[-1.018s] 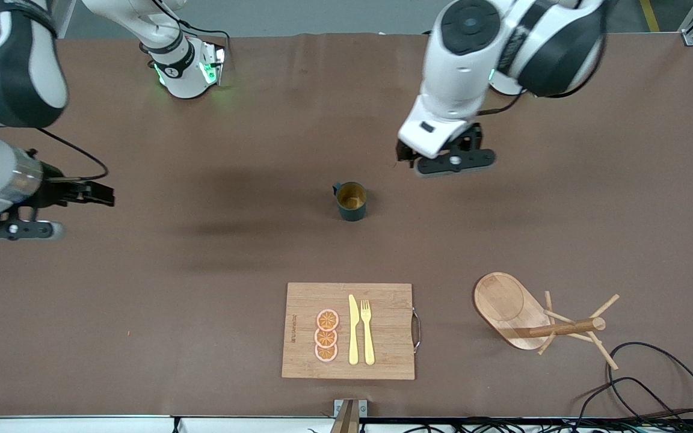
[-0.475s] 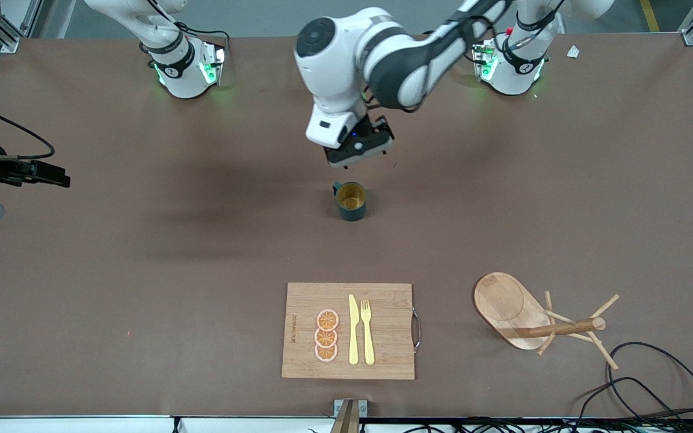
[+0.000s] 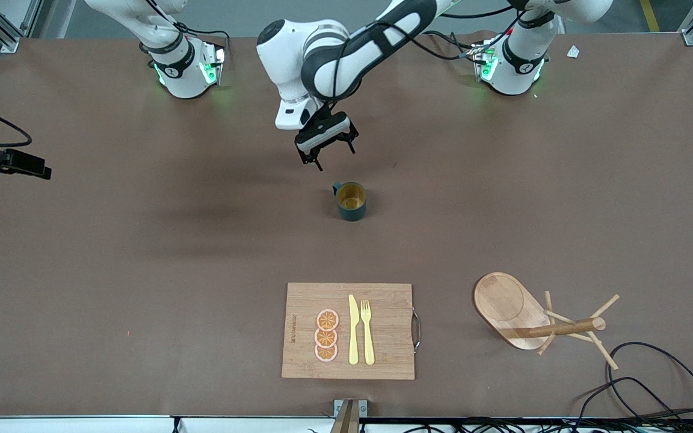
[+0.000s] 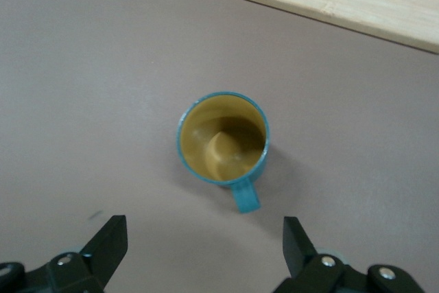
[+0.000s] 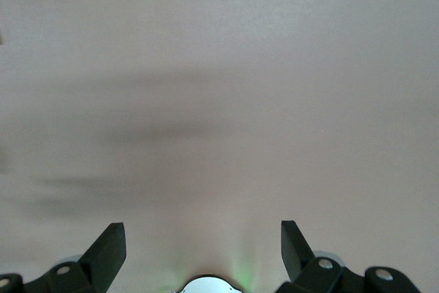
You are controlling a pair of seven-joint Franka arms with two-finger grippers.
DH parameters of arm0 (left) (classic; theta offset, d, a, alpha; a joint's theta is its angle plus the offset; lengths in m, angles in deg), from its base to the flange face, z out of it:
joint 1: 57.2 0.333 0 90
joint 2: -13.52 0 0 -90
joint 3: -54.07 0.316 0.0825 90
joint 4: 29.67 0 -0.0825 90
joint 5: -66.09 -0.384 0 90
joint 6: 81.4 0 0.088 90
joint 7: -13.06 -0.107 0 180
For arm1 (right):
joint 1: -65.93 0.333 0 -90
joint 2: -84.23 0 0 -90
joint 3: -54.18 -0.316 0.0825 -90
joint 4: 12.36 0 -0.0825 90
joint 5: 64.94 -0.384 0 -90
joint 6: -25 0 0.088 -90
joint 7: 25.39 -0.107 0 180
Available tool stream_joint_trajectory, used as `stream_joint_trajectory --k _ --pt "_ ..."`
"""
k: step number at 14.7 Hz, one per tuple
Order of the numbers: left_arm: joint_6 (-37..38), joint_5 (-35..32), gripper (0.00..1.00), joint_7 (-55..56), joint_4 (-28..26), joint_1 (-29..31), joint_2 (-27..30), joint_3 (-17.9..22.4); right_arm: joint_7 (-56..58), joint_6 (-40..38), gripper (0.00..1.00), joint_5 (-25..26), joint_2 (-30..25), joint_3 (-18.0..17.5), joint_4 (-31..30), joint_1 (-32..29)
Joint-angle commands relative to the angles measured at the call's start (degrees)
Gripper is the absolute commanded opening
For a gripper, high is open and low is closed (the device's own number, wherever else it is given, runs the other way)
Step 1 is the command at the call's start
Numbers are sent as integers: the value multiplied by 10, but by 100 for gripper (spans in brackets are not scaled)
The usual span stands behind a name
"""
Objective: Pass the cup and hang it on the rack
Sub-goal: 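Lower the left gripper and grasp the teal mug handle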
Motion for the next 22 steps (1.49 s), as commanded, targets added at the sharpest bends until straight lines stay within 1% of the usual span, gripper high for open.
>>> stream_joint_trajectory --k 1,3,4,6,7,9,10,12,15,17,20,22 --pt "-17 -48 99 66 18 -18 -26 6 33 -10 100 4 8 -12 17 -14" --pt "-22 -99 98 141 22 -37 -52 23 60 -15 100 5 5 -12 27 -14" --pt "-25 -107 98 165 38 -45 -69 31 65 -18 100 2 4 -12 34 -14" --pt "-25 -108 97 172 68 -69 -97 57 65 -27 100 5 2 -15 37 -11" --pt "-26 -108 96 174 71 -86 -103 83 66 -28 100 5 2 -16 37 -11" --pt "-29 -107 93 175 72 -100 -112 101 67 -28 100 2 3 -14 38 -14" --pt "-28 -106 91 176 71 -100 -114 101 62 -29 100 2 2 -14 38 -13" --pt "-28 -107 85 182 71 -100 -124 106 60 -46 100 0 -23 -12 37 -14" --pt "-27 -106 81 183 72 -111 -132 116 60 -56 100 -2 -48 -11 26 -16" --pt "-27 -106 78 183 72 -111 -133 116 62 -56 100 -10 -64 -11 17 -22" --pt "-23 -106 74 183 72 -111 -142 116 61 -80 100 -14 -67 -11 16 -29" --pt "-23 -106 69 183 71 -111 -143 117 62 -72 100 -17 -80 -12 2 -31"
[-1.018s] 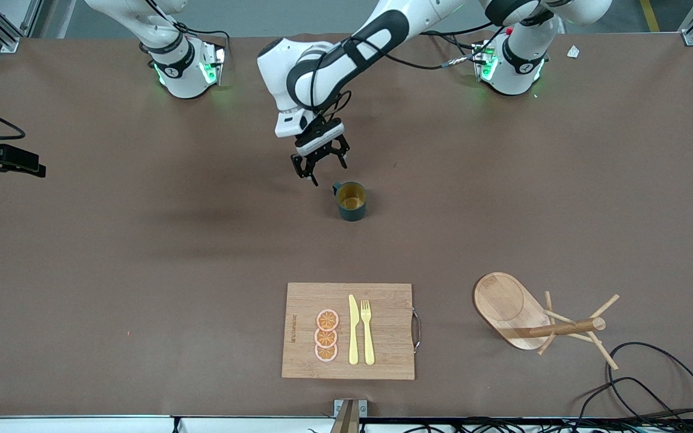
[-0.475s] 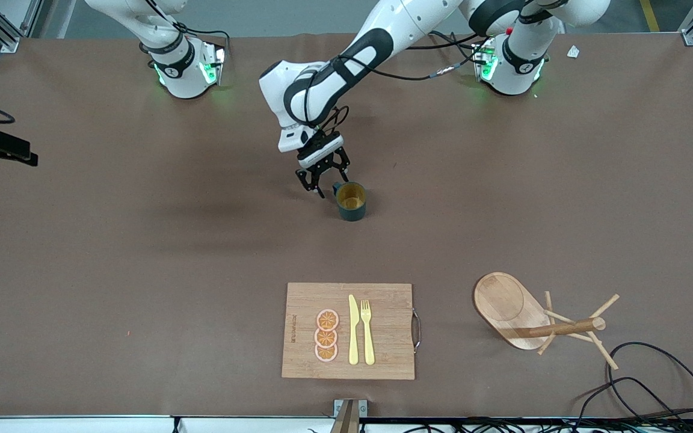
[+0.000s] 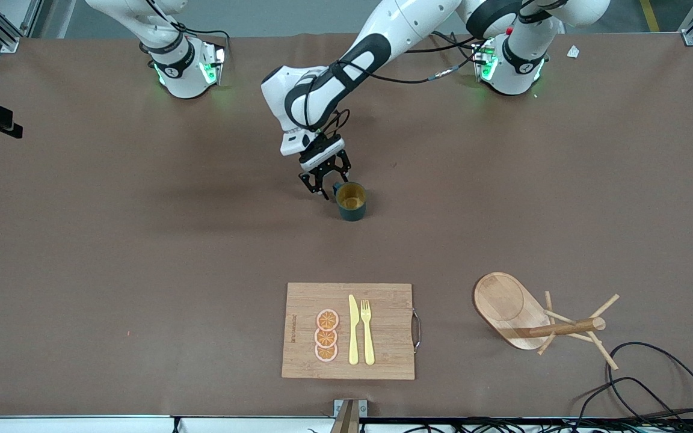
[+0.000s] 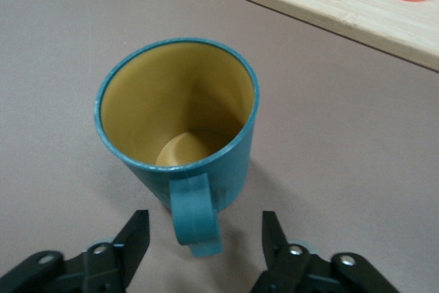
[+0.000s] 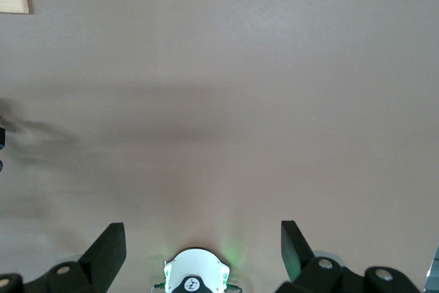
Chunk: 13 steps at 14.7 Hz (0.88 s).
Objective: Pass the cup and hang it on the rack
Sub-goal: 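Lower the left gripper and grasp the teal mug handle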
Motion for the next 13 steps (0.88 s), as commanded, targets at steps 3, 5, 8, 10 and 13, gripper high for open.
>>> stream_joint_trajectory --k 3,5,8,10,13 --pt "8 -7 62 4 14 -8 -10 7 0 38 100 -11 -63 -8 -82 -13" --pt "11 -5 57 3 14 -8 -9 6 -1 53 100 -12 -82 -8 -111 -14" --pt "19 -4 47 2 13 -8 -8 6 -29 76 100 -12 -115 -9 -155 -13" --pt "24 -3 41 2 13 -8 -8 6 -29 77 100 -12 -117 -10 -158 -13" --pt "25 -3 31 -2 13 -8 -7 6 -29 76 100 -12 -115 -11 -158 -11"
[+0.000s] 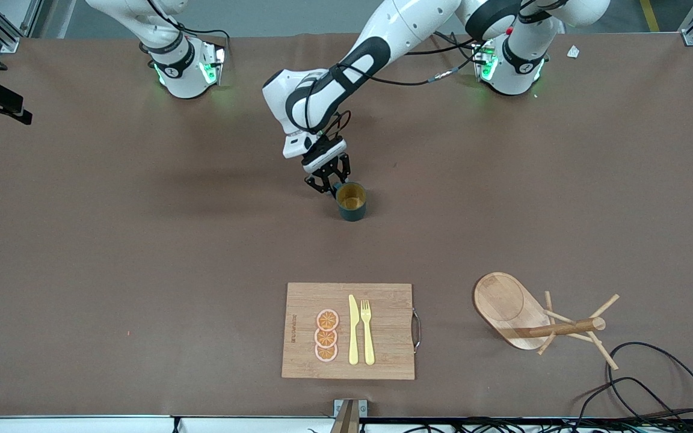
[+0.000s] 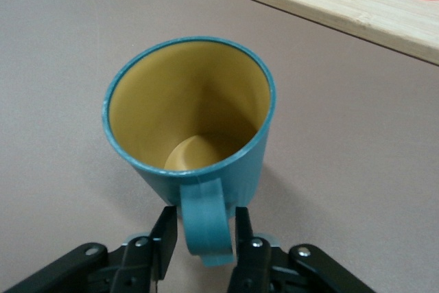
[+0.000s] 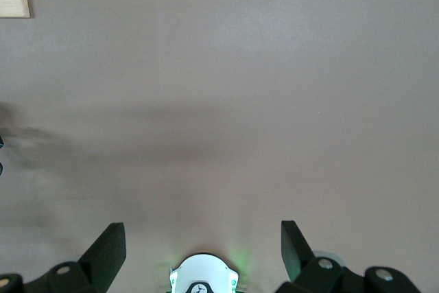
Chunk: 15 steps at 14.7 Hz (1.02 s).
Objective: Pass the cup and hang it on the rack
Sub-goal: 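Lower the left gripper and grasp the teal mug handle, then lift the mug with the left gripper and carry it toward the rack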
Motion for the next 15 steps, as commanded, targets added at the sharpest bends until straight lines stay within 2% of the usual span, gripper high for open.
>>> stream_joint_trajectory --k 1,3,8,11,15 --pt "13 -4 25 -3 11 -7 -2 5 -10 9 100 -9 -16 -9 -22 -9" --pt "15 -4 18 -6 12 -5 3 5 -10 7 100 -8 -16 -10 -18 -9" --pt "31 5 10 -44 13 10 32 4 -14 8 100 -8 -19 -11 -22 -8" --pt "31 42 10 -70 13 37 76 -1 -14 7 100 -23 -20 -12 -21 1" --pt "31 143 10 -153 12 98 177 1 -14 7 100 -23 -21 -13 -21 15"
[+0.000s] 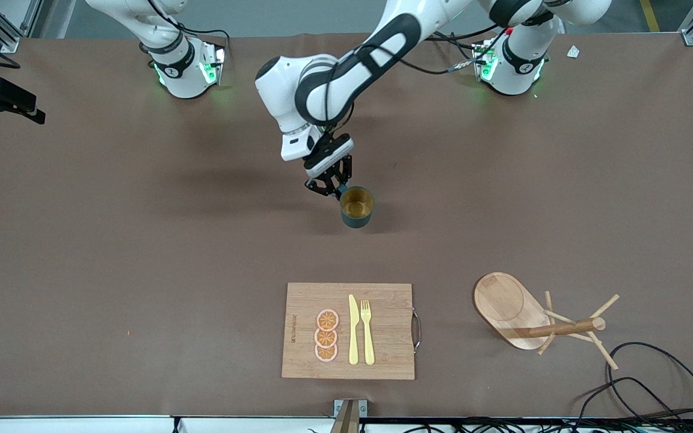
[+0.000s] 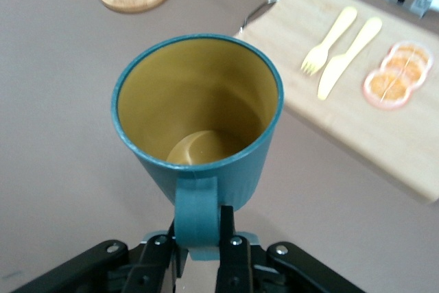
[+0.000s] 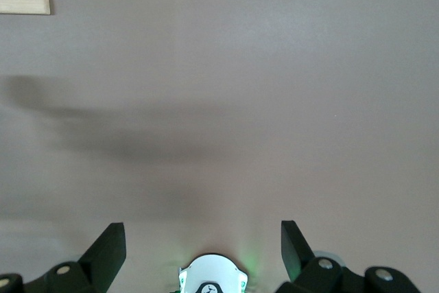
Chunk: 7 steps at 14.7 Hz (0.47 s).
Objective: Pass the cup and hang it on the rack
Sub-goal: 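Lift the mug with the left gripper and carry it toward the rack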
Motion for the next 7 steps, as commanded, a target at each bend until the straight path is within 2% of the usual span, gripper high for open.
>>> stream_joint_trajectory --k 1,7 --pt "6 70 10 -67 -19 48 88 0 -9 5 100 -5 -19 -2 -18 15" --pt "6 235 10 -200 -19 174 192 -3 -8 5 100 -1 -20 -1 -19 18"
